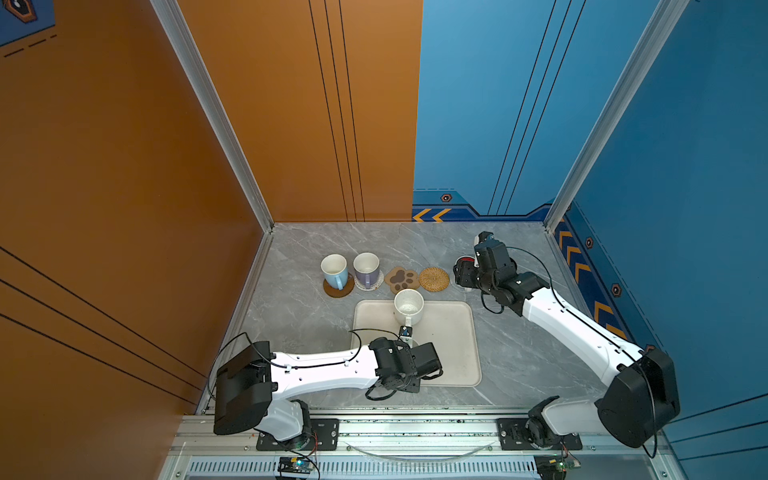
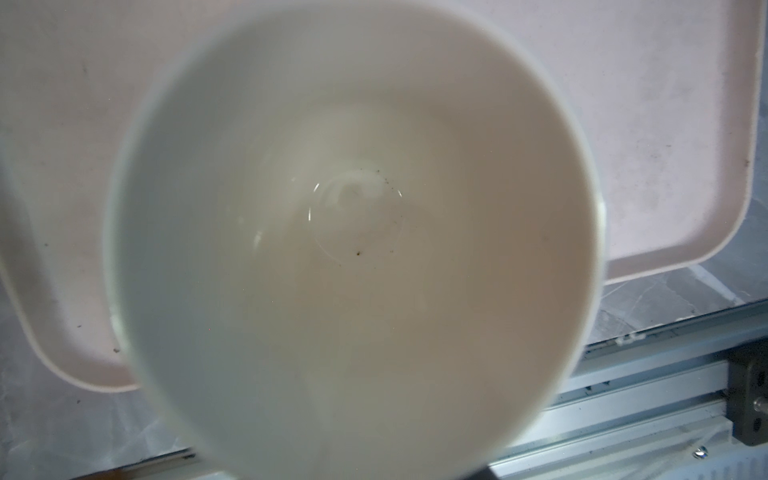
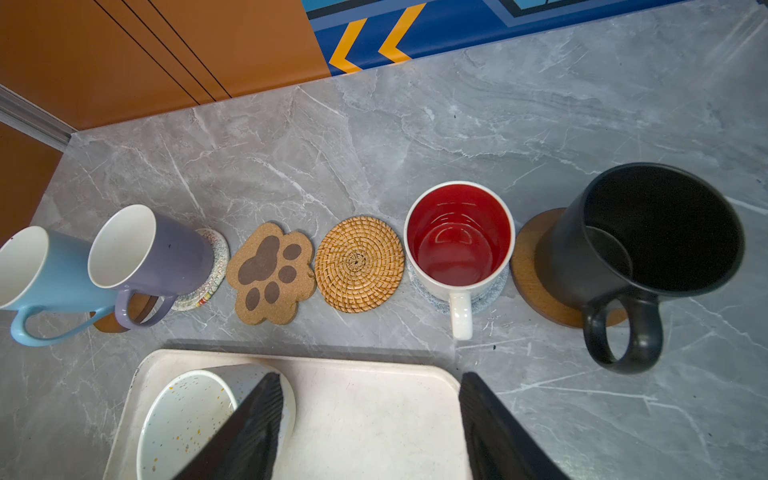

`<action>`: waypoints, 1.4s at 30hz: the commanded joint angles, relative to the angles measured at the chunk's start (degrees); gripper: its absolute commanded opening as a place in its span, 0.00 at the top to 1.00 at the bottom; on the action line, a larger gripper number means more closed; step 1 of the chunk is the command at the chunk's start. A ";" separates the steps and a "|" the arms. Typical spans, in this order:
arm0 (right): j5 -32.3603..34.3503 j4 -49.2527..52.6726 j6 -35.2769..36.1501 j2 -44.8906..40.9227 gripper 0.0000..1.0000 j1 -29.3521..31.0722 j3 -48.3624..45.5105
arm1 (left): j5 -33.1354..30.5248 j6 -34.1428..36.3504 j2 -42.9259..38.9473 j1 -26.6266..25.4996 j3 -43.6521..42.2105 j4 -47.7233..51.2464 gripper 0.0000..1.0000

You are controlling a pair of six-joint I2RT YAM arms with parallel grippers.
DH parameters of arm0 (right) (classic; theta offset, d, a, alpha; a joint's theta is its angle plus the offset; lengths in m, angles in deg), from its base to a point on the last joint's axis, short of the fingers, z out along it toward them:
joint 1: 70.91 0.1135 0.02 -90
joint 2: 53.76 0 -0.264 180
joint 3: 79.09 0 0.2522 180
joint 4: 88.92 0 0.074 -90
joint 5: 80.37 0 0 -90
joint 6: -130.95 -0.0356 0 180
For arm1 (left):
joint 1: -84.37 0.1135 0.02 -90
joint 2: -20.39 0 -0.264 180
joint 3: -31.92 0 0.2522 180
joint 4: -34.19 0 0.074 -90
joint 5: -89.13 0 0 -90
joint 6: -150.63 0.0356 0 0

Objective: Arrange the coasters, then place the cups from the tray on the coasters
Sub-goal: 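Close the left gripper on the plain white mug and lift it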

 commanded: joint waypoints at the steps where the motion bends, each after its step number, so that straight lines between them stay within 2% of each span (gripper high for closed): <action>1: -0.36 -1.09 -0.88 0.22 0.34 -0.49 -1.01 | -2.05 -1.12 0.87 -0.21 -0.83 -0.12 0.64; 12: -1.22 -1.49 -1.03 0.69 0.34 -0.94 -1.25 | -3.01 -1.79 1.69 0.28 -0.94 -0.92 0.65; 19: -1.32 -1.54 -1.06 0.68 0.34 -1.03 -1.30 | -3.13 -1.81 1.69 0.29 -1.03 -0.93 0.72; 24: -1.40 -1.54 -1.05 0.77 0.34 -1.07 -1.35 | -3.32 -1.85 1.62 0.28 -1.03 -0.96 0.91; 28: -1.57 -1.58 -1.10 0.71 0.34 -1.12 -1.32 | -3.77 -1.64 1.36 0.37 -1.22 -0.82 1.00; 34: -1.49 -1.58 -1.08 0.78 0.34 -1.12 -1.36 | -5.16 -1.27 -0.65 0.36 -1.30 -0.74 1.00; 42: -1.50 -1.57 -1.06 0.73 0.34 -1.30 -1.43 | -14.23 -1.60 -9.51 -0.21 -1.38 3.29 1.00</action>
